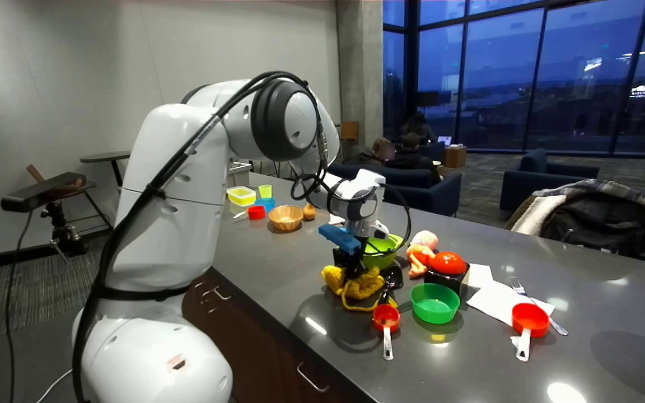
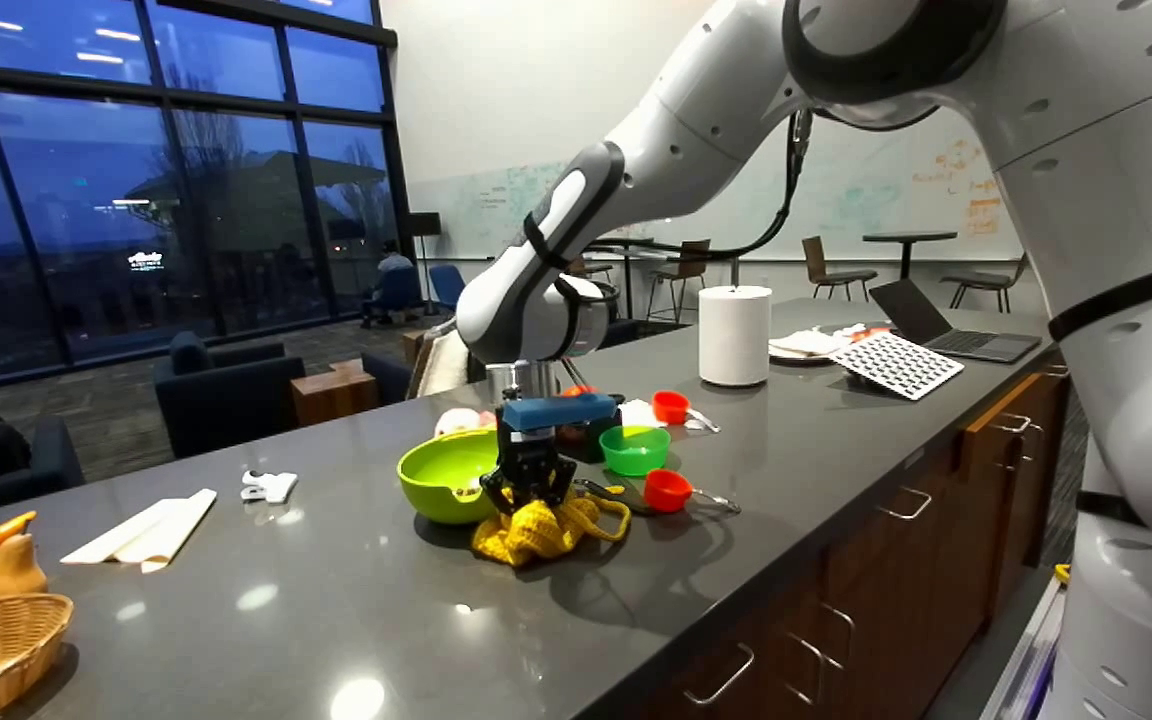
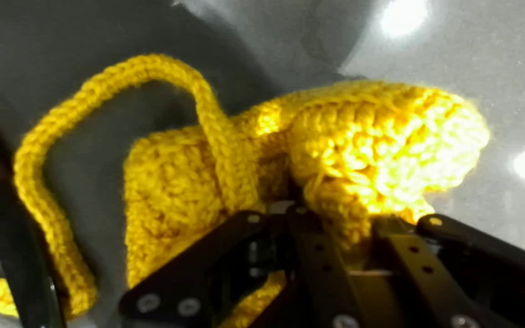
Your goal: Use the cloth to wipe the surface of the counter
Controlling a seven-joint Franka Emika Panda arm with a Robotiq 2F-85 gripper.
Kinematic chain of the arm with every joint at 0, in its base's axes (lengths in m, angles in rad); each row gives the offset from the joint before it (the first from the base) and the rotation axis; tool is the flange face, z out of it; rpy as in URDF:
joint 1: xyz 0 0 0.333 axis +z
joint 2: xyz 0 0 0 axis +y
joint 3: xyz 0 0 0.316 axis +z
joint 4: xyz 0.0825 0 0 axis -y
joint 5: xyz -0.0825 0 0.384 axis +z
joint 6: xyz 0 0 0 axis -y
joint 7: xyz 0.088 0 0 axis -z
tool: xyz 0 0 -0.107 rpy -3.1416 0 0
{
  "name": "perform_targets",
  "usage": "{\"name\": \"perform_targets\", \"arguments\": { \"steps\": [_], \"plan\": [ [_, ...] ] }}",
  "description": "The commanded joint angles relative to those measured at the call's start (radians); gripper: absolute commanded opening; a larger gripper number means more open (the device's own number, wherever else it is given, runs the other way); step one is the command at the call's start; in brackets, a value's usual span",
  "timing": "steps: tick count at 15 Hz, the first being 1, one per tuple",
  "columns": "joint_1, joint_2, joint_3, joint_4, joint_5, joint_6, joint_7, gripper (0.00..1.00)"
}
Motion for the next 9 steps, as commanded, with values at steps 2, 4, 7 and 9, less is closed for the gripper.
{"name": "perform_targets", "arguments": {
  "steps": [2,4,7,9],
  "plan": [
    [0.001,0.096,0.002,0.123,-0.003,-0.025,-0.026,0.05],
    [0.000,0.103,0.003,0.134,0.003,-0.034,-0.028,0.05],
    [-0.006,0.100,-0.007,0.122,0.001,-0.042,-0.023,0.05],
    [-0.008,0.087,-0.015,0.107,-0.008,-0.047,-0.017,0.05]
  ]
}}
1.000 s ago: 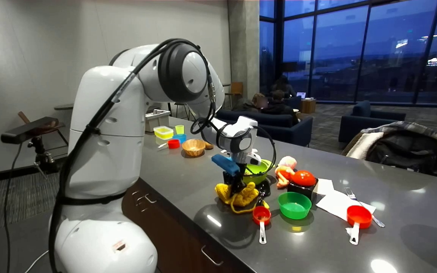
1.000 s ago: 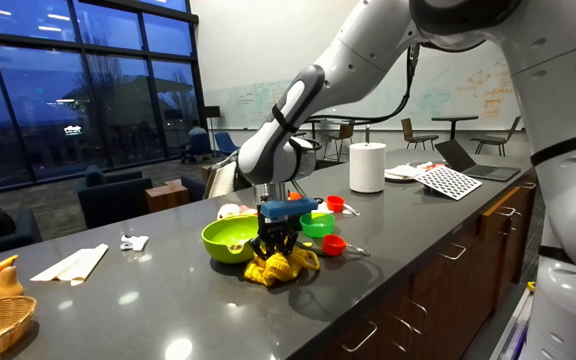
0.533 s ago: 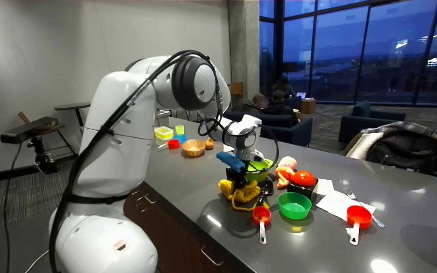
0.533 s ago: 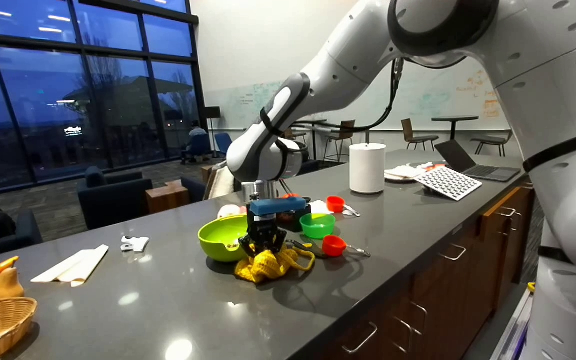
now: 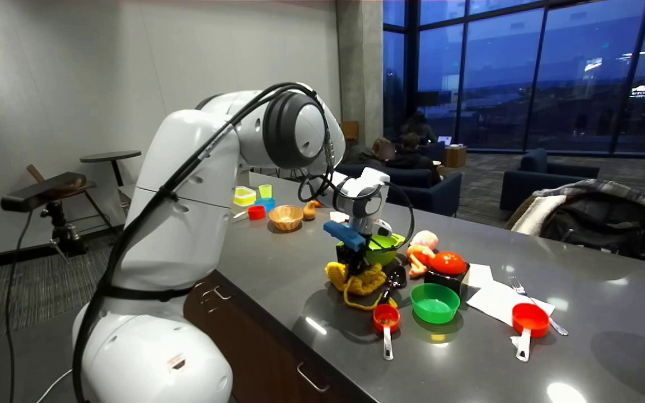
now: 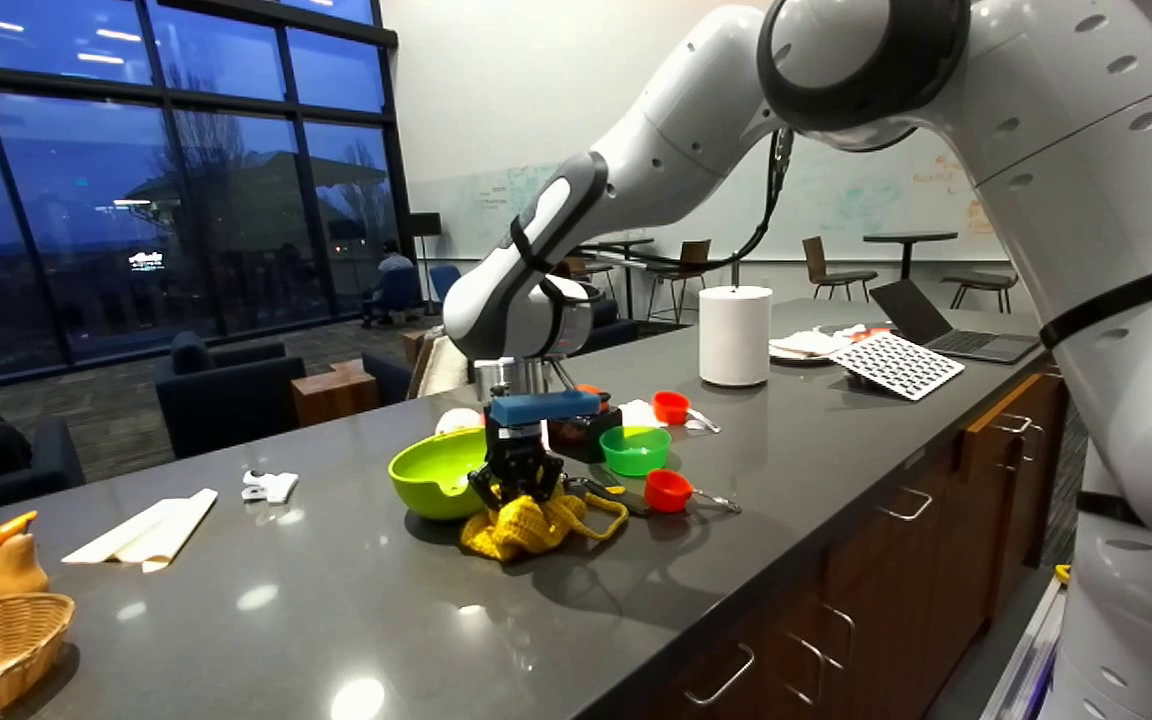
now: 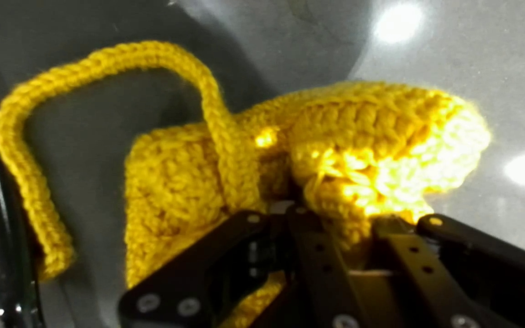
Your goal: Use the cloth to wipe the surface of the counter
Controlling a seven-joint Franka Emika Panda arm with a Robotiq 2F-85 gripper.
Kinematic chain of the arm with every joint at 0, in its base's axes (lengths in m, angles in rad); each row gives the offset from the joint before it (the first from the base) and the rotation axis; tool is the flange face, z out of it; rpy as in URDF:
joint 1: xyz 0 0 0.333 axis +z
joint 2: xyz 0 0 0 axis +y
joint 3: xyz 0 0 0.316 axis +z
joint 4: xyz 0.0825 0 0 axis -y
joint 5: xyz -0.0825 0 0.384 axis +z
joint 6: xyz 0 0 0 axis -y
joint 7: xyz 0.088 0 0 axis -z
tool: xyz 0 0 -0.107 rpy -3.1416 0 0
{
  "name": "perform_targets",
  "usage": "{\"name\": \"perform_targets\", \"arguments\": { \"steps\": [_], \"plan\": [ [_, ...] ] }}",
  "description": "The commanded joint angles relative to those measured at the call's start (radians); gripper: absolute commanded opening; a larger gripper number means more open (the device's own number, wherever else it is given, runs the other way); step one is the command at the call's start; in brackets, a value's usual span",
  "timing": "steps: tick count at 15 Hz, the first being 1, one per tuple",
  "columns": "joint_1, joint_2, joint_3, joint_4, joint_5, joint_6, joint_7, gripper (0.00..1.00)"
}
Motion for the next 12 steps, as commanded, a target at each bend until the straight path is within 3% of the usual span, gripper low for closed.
{"name": "perform_targets", "arguments": {
  "steps": [1,12],
  "plan": [
    [-0.008,0.019,-0.018,-0.003,-0.012,0.009,-0.004,0.05],
    [-0.046,-0.070,-0.079,-0.134,-0.021,0.042,0.015,0.05]
  ]
}}
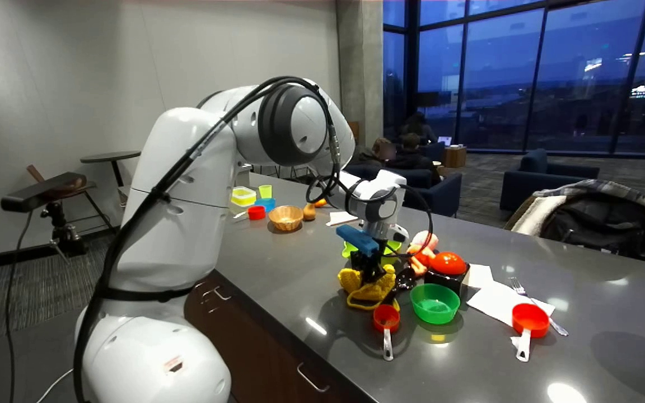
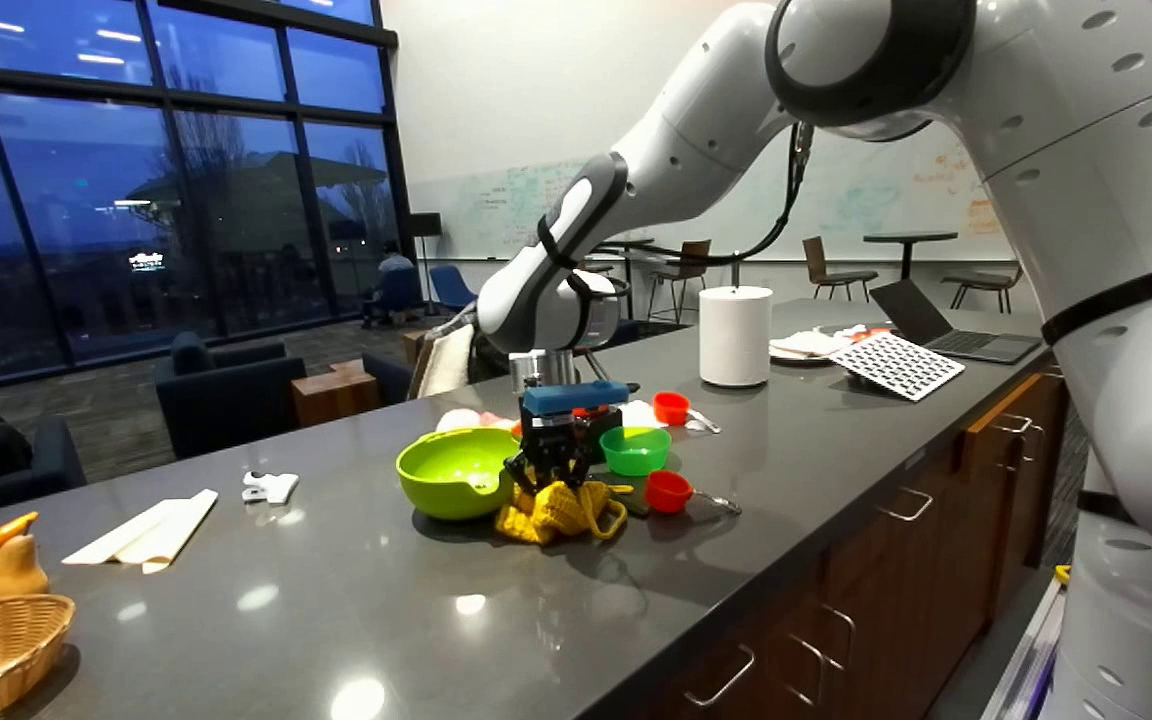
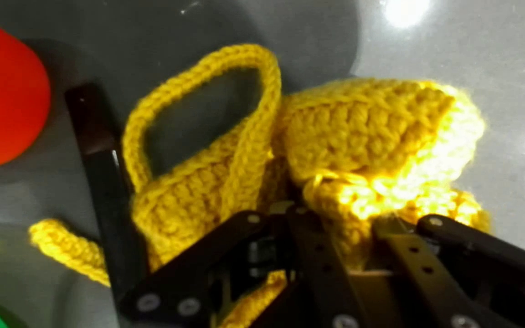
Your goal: Use the cloth to wipe the surface of the counter
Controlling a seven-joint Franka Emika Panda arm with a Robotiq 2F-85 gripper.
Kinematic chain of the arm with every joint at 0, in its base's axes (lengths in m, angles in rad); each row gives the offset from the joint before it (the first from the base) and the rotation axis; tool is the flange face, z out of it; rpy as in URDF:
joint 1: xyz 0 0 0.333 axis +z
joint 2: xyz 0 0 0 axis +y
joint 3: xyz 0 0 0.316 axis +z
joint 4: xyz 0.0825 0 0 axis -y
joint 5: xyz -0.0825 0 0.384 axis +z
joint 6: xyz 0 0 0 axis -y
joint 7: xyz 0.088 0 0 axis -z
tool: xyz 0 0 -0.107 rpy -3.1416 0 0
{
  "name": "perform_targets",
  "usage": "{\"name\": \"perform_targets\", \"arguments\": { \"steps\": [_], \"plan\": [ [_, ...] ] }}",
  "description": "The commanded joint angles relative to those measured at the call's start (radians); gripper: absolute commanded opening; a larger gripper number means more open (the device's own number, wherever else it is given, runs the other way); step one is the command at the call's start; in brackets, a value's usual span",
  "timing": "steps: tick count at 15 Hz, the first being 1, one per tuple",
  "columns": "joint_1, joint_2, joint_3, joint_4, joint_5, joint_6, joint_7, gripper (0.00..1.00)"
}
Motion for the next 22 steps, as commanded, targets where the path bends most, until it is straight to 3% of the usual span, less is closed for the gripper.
{"name": "perform_targets", "arguments": {
  "steps": [1,8,15,22],
  "plan": [
    [-0.018,-0.046,-0.023,-0.102,-0.020,0.049,0.009,0.05],
    [-0.023,-0.085,-0.016,-0.155,-0.001,0.087,0.002,0.05],
    [-0.013,-0.150,0.063,-0.243,0.142,0.126,-0.067,0.05],
    [0.049,-0.131,0.147,-0.207,0.169,0.101,-0.073,0.05]
  ]
}}
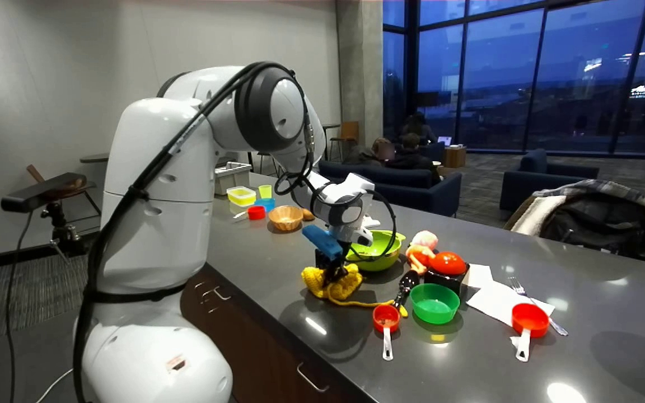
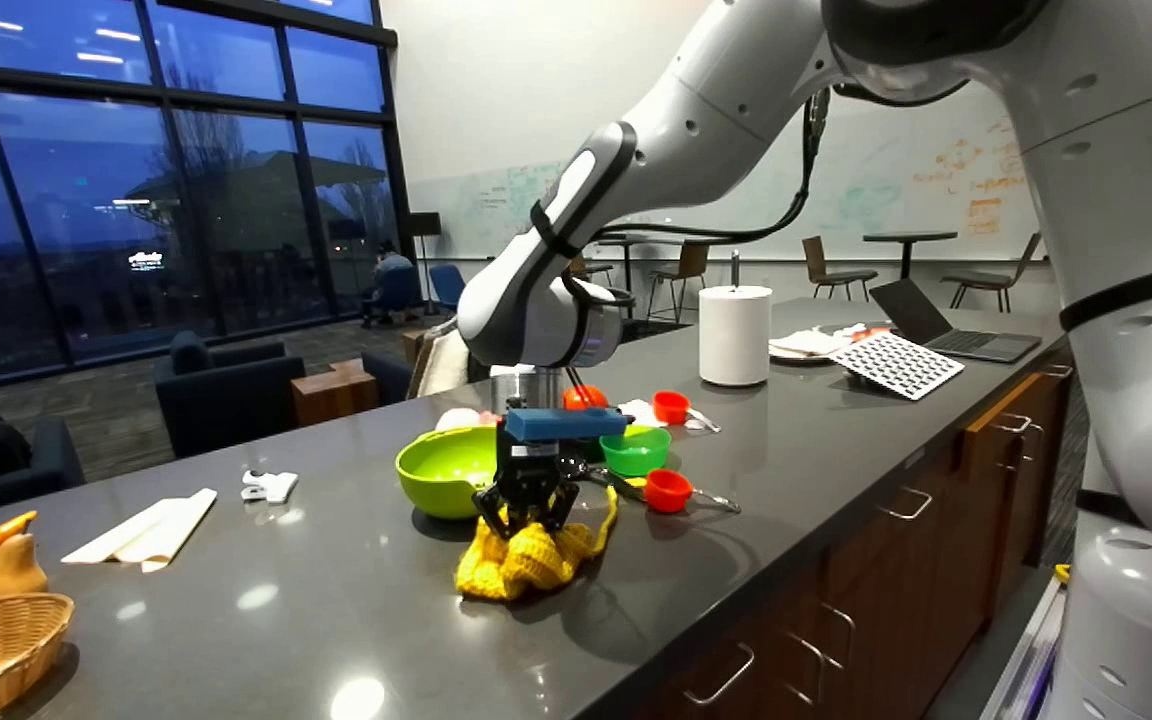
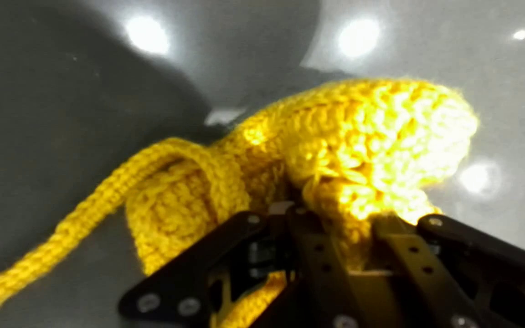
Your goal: Use the cloth to wipe the surface of the counter
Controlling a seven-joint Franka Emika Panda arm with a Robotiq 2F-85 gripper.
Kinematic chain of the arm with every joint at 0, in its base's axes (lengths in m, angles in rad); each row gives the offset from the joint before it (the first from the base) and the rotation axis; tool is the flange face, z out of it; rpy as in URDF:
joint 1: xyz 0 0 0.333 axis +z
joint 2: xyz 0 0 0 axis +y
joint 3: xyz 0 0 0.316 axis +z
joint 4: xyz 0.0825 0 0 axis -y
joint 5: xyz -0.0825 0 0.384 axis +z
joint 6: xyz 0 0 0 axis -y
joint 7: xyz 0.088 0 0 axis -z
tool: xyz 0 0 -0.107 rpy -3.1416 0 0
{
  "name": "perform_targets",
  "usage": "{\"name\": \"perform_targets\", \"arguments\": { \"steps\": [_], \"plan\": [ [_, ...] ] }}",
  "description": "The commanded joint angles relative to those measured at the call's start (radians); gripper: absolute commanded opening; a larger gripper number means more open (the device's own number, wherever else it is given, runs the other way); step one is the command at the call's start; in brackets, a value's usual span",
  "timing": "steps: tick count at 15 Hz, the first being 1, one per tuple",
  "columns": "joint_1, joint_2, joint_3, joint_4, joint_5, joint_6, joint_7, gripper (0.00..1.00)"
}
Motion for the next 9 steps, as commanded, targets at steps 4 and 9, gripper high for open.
{"name": "perform_targets", "arguments": {
  "steps": [4,9],
  "plan": [
    [0.067,0.020,0.055,0.044,0.006,-0.016,-0.013,0.05],
    [0.103,0.043,0.087,0.082,0.008,-0.026,-0.018,0.05]
  ]
}}
